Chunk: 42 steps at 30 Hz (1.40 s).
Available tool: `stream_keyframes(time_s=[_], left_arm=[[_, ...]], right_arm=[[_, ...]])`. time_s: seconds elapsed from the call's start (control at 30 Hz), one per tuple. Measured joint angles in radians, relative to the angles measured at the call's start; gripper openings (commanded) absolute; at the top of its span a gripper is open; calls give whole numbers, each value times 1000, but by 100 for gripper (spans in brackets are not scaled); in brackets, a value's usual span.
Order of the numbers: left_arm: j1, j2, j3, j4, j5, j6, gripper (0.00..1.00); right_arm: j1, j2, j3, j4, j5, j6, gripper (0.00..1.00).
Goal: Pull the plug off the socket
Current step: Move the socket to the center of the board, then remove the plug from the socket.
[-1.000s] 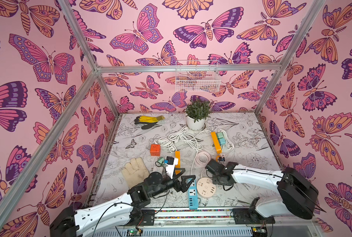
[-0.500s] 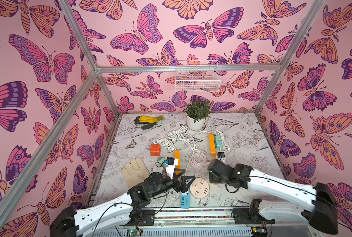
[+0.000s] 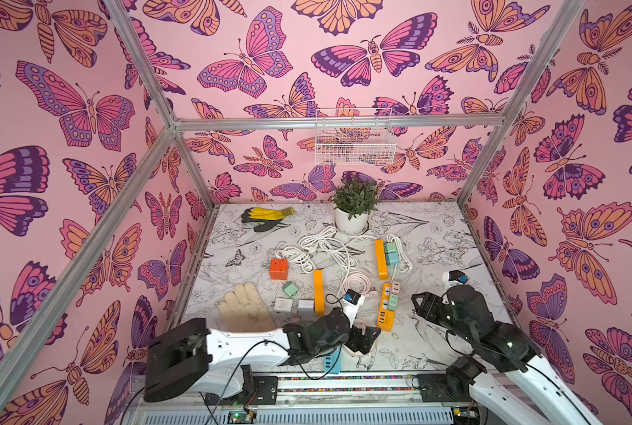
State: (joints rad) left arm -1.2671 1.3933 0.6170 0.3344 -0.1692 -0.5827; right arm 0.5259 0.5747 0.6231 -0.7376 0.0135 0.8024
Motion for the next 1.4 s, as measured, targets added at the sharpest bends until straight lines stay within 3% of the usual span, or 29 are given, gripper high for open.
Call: stream_keyframes(time_s=[0.27, 0.8, 0.97, 1.17, 1.27, 1.4], left_arm=[[-29, 250, 151, -22, -69, 19, 90], [-29, 507, 402, -182, -182, -6, 87], [-29, 554, 444, -189, -225, -30, 80], [-29, 559, 443, -185, -262, -36, 72], [-29, 559, 422, -156, -274, 2, 62], [-29, 559, 387, -92, -283, 65, 59]], right_arm=[[-87, 127, -11, 47, -202, -29, 69], [-207, 153, -11, 81, -307, -45, 69], [-221, 171, -11, 87, -314, -45, 70], [-224, 346, 21, 91, -318, -20, 71], [-224, 460, 87, 80, -322, -6, 71], [-220, 560, 166, 85, -315, 10, 70]])
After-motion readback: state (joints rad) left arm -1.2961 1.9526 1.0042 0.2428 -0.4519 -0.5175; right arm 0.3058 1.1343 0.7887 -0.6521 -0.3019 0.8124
